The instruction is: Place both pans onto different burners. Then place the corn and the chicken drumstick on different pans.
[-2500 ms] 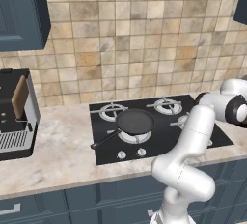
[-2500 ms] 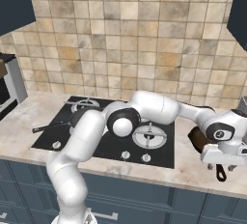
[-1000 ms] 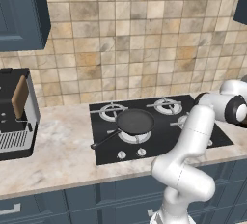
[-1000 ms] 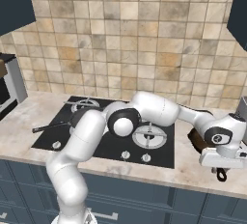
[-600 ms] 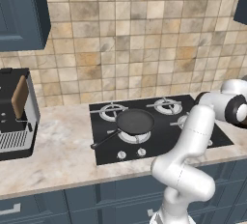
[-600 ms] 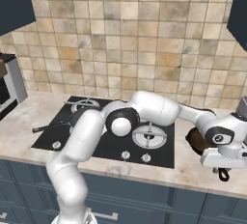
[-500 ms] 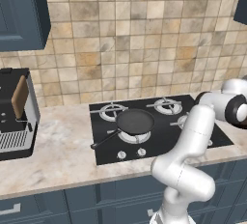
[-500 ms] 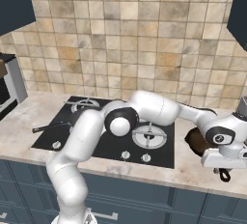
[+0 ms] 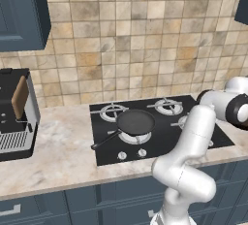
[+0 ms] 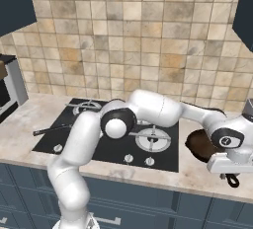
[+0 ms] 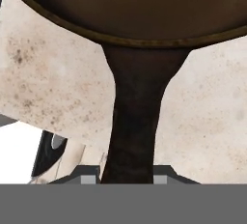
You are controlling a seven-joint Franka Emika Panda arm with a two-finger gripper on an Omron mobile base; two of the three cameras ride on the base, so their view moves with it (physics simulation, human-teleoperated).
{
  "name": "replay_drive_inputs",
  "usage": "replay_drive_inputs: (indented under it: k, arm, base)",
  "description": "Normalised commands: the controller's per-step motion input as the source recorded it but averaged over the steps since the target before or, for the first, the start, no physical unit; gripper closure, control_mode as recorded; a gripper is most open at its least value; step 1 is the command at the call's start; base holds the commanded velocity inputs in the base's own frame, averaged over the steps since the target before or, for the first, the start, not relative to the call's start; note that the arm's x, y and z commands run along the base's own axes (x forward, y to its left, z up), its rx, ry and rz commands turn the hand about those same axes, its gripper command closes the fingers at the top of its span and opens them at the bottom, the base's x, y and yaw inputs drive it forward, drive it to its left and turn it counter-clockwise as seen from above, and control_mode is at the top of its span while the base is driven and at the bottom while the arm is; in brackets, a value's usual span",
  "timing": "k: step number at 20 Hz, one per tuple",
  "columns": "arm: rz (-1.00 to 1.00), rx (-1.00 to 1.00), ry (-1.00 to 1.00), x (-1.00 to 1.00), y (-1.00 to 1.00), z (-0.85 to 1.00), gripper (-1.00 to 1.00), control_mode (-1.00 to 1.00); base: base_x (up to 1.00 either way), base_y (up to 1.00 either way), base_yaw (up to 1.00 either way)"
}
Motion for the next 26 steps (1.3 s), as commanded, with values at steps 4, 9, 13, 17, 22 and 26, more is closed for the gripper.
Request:
replay_drive_inputs:
  k: [4,9,13,17,22,26]
  arm:
    - [0.01,0.05,-0.06,-0.06,0.16,0.27,1.0,-1.0]
    - [0.08,0.01,-0.05,0.0,0.44,0.09,1.0,-1.0]
    - [0.11,0.0,-0.03,0.0,0.63,0.0,1.0,-1.0]
    - [0.1,0.0,-0.09,0.0,0.62,0.0,1.0,-1.0]
    - [0.08,0.0,-0.04,0.0,0.65,0.0,1.0,-1.0]
    - [0.07,0.0,0.0,0.0,0.64,0.0,1.0,-1.0]
  base:
    - [0.0,0.0,0.0]
    - [0.0,0.0,0.0]
    - [0.0,0.0,0.0]
    - [0.0,0.0,0.0]
    - [0.0,0.0,0.0]
    - [0.0,0.0,0.0]
